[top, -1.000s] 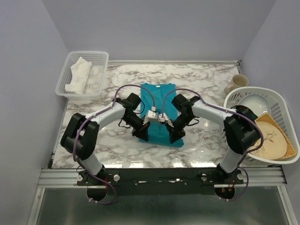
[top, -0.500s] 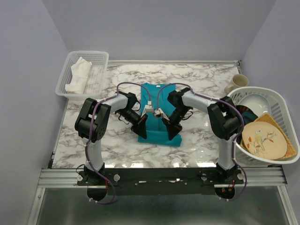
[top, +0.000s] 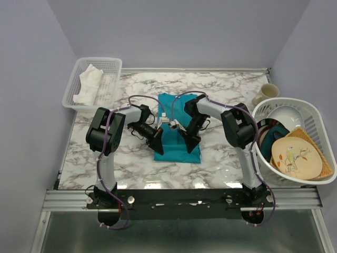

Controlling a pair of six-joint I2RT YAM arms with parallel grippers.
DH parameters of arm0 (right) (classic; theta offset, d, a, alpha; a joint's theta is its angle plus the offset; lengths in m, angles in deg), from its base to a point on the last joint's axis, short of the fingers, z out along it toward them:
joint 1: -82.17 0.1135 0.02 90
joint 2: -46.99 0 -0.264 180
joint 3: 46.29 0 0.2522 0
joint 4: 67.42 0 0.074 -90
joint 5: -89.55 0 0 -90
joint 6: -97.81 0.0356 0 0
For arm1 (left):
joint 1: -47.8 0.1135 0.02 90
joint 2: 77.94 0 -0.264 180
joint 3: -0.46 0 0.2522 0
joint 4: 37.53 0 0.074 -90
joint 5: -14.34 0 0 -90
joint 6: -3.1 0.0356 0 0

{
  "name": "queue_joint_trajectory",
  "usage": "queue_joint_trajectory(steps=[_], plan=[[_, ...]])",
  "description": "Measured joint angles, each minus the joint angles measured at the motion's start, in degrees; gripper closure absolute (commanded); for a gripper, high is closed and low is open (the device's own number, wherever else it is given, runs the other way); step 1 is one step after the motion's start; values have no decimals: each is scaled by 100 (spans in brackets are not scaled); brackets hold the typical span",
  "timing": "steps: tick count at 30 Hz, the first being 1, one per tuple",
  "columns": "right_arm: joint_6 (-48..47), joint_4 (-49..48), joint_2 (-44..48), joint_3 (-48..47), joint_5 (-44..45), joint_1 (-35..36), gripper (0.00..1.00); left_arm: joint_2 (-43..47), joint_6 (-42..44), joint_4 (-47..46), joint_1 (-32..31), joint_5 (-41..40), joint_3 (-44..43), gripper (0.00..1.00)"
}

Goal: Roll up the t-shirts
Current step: Roll the T-shirt to the center of the board.

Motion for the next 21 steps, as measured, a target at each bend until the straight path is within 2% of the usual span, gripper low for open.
queue_joint_trajectory(steps=[9, 13, 15, 21], plan=[[481, 411, -614, -726, 142, 0, 91, 96, -1370, -1064, 151, -614, 304, 57], [625, 328, -614, -813, 162, 46, 91, 680, -1823, -1276, 236, -1180, 573, 52], [704, 310, -627, -922, 214, 79, 91, 988, -1843, -1290, 396, -1707, 645, 50], [962, 295, -649, -994, 345, 81, 90, 1952, -1602, -1209, 1014, -2599, 933, 43]])
